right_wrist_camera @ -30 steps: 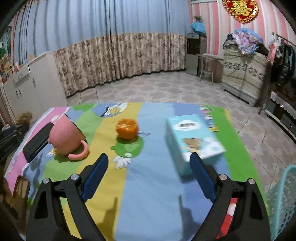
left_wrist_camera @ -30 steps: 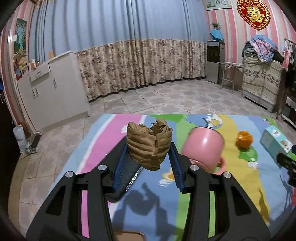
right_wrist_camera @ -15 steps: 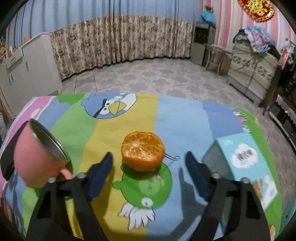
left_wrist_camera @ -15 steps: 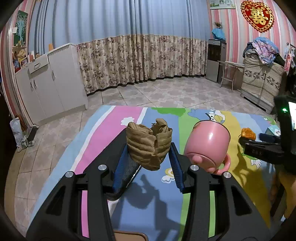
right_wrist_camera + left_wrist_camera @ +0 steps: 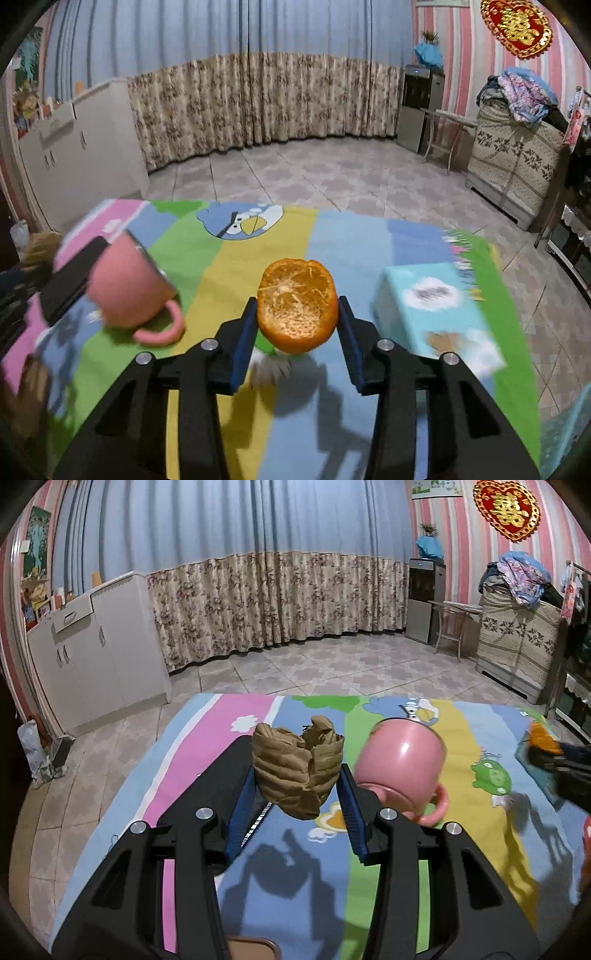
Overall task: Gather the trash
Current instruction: 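Carry the paper bag and tangerine over the basket and open both tools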
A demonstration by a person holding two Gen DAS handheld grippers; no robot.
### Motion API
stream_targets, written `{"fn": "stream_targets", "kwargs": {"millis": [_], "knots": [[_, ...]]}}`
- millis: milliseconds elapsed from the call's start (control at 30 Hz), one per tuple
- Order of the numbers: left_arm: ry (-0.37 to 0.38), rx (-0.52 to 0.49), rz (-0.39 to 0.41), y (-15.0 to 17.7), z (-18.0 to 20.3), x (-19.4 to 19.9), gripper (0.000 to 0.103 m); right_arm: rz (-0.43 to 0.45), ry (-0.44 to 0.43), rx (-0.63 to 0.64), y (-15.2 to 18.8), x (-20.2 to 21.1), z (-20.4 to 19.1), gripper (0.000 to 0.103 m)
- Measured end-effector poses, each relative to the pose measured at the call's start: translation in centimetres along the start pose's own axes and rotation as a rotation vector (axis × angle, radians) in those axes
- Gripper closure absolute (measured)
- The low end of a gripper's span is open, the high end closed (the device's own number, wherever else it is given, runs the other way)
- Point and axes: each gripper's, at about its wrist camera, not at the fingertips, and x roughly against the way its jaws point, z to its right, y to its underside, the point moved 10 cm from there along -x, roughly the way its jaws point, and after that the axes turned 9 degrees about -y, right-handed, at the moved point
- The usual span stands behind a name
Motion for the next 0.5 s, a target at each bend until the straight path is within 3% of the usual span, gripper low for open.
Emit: {"fn": "stream_targets", "kwargs": {"millis": [233, 500], "knots": [[0.111, -0.015, 0.058, -1.2, 4.5, 5.8, 0.059, 0.118, 0.102, -0.03, 1.5, 13.1, 7.4, 0.061], [0.264, -0.07, 0.113, -0.9, 14.0, 14.1, 0.059, 0.135, 0.33, -0.162, 8.3, 23.7, 20.2, 0.061]]}}
